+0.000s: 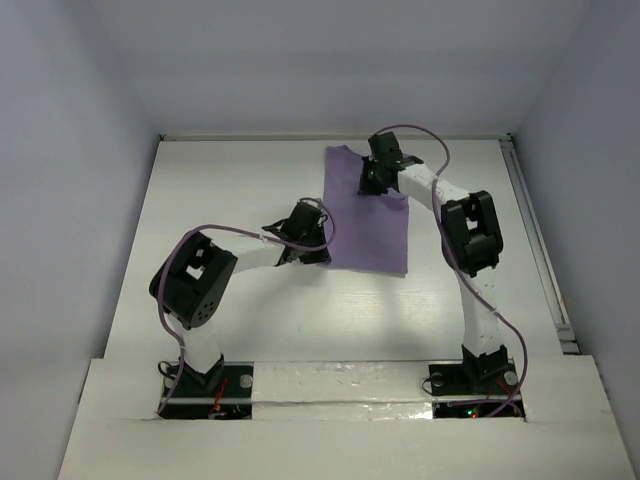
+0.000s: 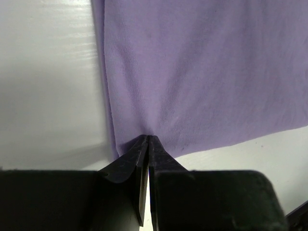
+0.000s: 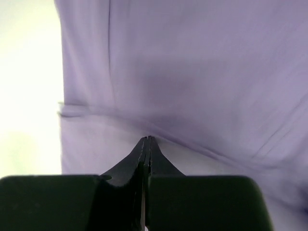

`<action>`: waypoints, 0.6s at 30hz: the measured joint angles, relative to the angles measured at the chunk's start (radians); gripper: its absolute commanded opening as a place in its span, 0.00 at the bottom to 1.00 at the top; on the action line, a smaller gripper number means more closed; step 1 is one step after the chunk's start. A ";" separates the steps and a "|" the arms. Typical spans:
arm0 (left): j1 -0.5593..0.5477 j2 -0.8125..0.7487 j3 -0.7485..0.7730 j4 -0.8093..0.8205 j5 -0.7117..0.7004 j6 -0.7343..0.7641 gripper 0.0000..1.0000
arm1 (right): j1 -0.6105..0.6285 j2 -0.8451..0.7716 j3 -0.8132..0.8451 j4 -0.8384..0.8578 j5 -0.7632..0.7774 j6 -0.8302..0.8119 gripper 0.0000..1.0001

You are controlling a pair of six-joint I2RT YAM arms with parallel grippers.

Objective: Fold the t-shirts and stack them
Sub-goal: Fold the folded rectangular tshirt in 1/3 of the way

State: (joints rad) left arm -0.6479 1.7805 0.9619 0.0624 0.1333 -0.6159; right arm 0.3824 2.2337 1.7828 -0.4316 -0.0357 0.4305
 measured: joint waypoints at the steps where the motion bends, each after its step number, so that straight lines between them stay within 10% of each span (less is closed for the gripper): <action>1: -0.004 -0.005 -0.006 0.000 -0.004 -0.002 0.01 | -0.008 0.014 0.031 0.014 0.021 -0.003 0.00; 9: -0.014 -0.041 0.023 -0.134 -0.037 -0.002 0.03 | -0.083 -0.054 0.011 0.077 0.070 -0.026 0.00; 18: -0.013 -0.103 0.105 -0.233 -0.070 0.013 0.31 | -0.073 -0.611 -0.703 0.169 -0.100 0.058 0.00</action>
State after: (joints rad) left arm -0.6613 1.6779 1.0664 -0.1707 0.0635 -0.6029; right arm 0.3092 1.6226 1.0798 -0.2626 -0.1352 0.4885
